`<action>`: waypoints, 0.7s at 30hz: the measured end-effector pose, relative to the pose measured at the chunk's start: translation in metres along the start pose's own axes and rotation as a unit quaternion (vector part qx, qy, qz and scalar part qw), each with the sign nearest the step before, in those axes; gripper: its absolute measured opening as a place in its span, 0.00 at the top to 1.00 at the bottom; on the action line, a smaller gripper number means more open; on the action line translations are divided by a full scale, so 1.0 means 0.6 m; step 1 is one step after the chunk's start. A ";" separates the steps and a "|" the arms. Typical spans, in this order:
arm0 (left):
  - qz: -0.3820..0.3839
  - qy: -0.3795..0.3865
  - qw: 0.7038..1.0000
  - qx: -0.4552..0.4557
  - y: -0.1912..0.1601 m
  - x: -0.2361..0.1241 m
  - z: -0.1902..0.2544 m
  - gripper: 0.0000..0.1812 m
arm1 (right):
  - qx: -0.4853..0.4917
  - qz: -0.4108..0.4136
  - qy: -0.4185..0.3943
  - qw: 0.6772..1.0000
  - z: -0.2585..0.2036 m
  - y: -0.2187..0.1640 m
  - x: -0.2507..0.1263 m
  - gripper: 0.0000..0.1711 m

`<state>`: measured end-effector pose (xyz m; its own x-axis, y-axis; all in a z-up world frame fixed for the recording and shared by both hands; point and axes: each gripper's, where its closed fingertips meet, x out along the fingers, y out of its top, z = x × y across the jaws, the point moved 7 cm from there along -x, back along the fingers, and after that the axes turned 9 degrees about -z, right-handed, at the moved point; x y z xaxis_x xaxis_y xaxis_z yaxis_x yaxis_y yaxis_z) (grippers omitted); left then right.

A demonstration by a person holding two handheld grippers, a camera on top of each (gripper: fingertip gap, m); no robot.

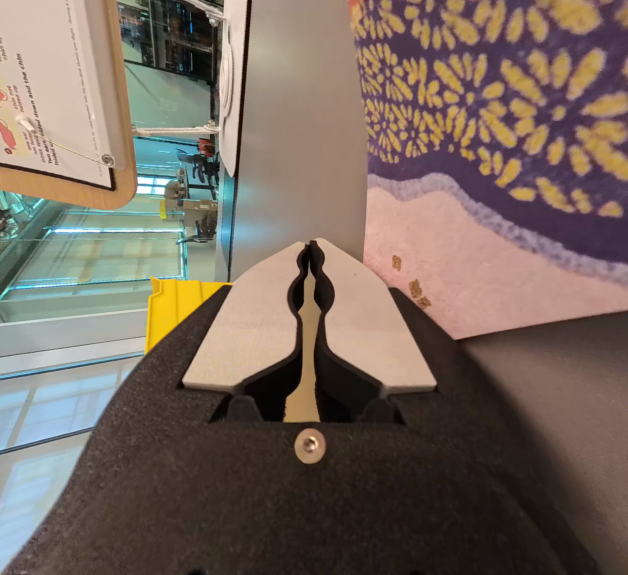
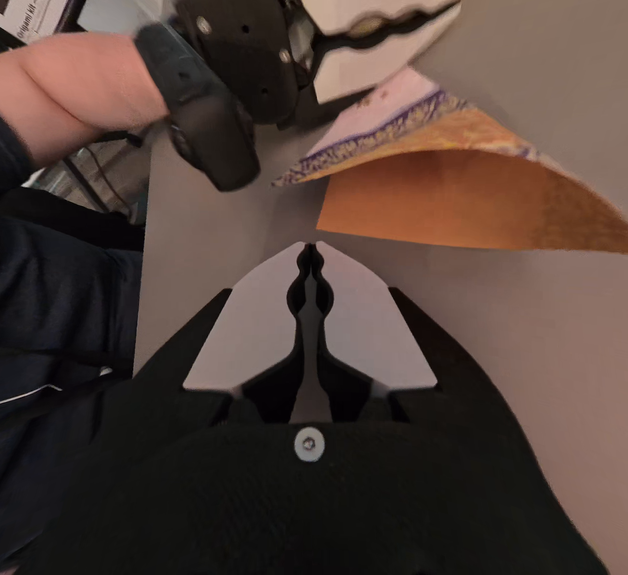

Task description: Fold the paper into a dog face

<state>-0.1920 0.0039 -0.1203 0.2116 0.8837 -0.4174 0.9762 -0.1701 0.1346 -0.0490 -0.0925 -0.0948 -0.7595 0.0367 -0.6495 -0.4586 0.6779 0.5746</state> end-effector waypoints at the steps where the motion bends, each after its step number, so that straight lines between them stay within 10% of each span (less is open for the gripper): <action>1: 0.001 0.000 1.000 0.000 0.000 0.000 0.000 1.00 | -0.022 0.030 -0.001 0.999 -0.010 0.010 -0.012 0.99; 7: 0.010 -0.001 1.000 -0.006 0.000 -0.001 0.000 1.00 | -0.071 0.212 -0.021 0.974 -0.033 0.060 -0.060 0.99; 21: 0.019 -0.022 0.999 -0.018 0.000 0.001 -0.002 1.00 | -0.106 -0.049 -0.062 0.991 0.020 0.067 0.040 0.99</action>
<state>-0.1920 0.0049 -0.1196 0.2511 0.8568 -0.4503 0.9652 -0.1866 0.1831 -0.0799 -0.0559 -0.0931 -0.6506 0.0768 -0.7555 -0.6233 0.5143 0.5890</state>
